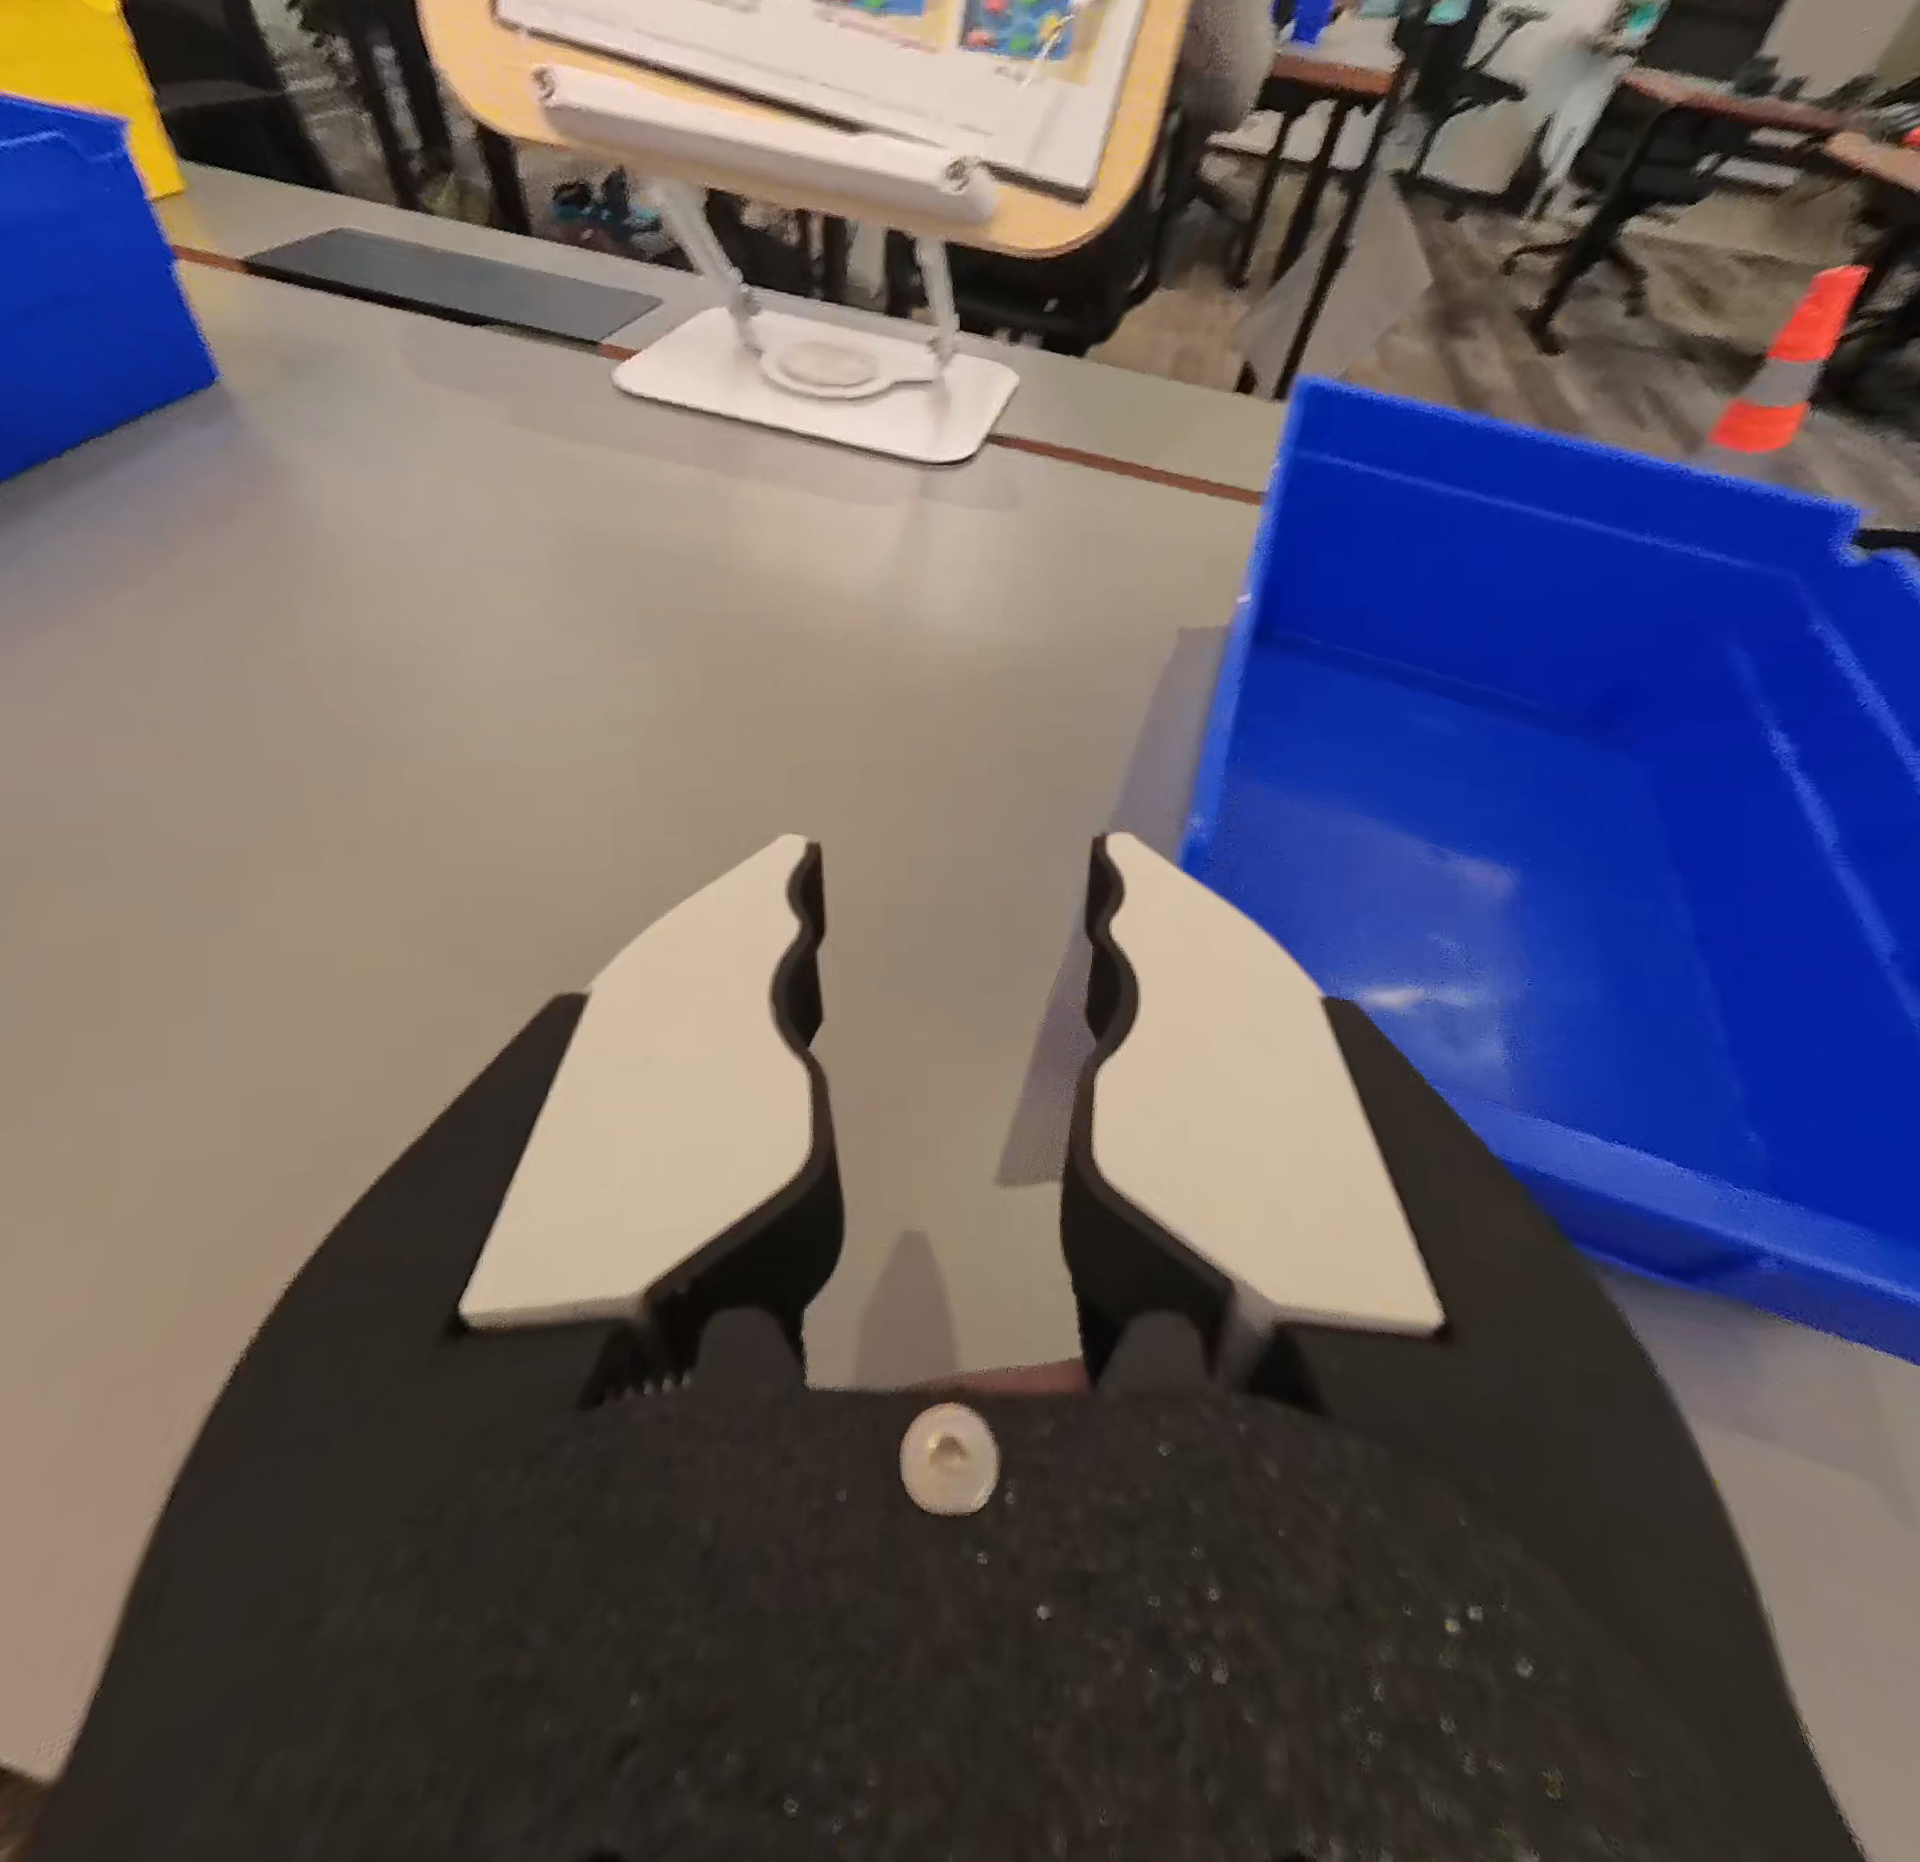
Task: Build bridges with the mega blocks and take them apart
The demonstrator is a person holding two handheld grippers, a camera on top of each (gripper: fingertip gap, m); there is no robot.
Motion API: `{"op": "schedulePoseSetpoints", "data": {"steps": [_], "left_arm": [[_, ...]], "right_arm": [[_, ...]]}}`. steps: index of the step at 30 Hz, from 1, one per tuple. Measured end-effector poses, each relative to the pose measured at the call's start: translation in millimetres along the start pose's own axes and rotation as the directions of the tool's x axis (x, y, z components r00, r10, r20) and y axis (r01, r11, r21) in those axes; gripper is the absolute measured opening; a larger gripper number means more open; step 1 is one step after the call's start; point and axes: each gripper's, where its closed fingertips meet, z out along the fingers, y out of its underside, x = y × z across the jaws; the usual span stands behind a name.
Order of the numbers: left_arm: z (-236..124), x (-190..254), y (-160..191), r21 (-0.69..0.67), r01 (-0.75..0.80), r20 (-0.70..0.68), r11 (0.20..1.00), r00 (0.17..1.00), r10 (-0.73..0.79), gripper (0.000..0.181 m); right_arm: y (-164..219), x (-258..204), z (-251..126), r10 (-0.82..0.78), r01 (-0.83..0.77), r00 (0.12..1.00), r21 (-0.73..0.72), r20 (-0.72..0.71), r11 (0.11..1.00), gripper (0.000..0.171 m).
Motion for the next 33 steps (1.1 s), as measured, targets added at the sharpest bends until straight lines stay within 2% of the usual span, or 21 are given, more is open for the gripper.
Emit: {"op": "schedulePoseSetpoints", "data": {"steps": [3, 5, 7, 10, 12, 16, 24, 33], "left_arm": [[5.0, 41.6, 20.4, -0.028, -0.163, 0.003, 0.986, 0.987, 0.163, 0.047], [4.9, 59.3, 21.7, -0.022, -0.235, -0.017, 0.972, 0.972, 0.235, 0.046], [5.2, 71.5, 21.0, -0.032, -0.254, -0.058, 0.967, 0.966, 0.252, 0.044], [8.9, 78.6, 22.6, -0.068, -0.206, -0.120, 0.976, 0.973, 0.197, 0.045], [12.2, 73.4, 23.0, -0.086, -0.173, -0.120, 0.981, 0.979, 0.162, 0.046], [18.0, 57.4, 23.3, -0.109, -0.135, -0.104, 0.985, 0.987, 0.124, 0.046], [23.0, 30.0, 19.9, -0.117, -0.116, -0.070, 0.986, 0.992, 0.108, 0.046], [25.1, 17.4, 22.4, -0.130, -0.119, -0.049, 0.984, 0.992, 0.113, 0.046]], "right_arm": [[4.9, 29.7, -2.6, 0.014, -0.014, 0.992, 0.002, -0.123, 1.000, 0.048], [13.1, 43.6, 5.0, 0.011, -0.019, 0.987, -0.042, -0.163, 0.999, 0.051], [17.4, 48.6, 14.6, 0.025, -0.035, 0.987, -0.062, -0.161, 0.997, 0.046], [19.9, 57.8, 24.1, 0.004, -0.020, 0.981, -0.078, -0.195, 0.997, 0.032], [21.4, 56.0, 28.4, 0.011, -0.026, 0.984, -0.083, -0.177, 0.996, 0.028], [23.7, 58.5, 27.8, -0.016, -0.003, 0.980, -0.096, -0.200, 0.995, 0.006], [31.0, 83.5, 15.6, 0.020, -0.043, 0.974, -0.097, -0.225, 0.994, 0.004], [27.2, 74.4, 14.7, 0.003, -0.024, 0.975, -0.094, -0.222, 0.995, 0.008]]}}
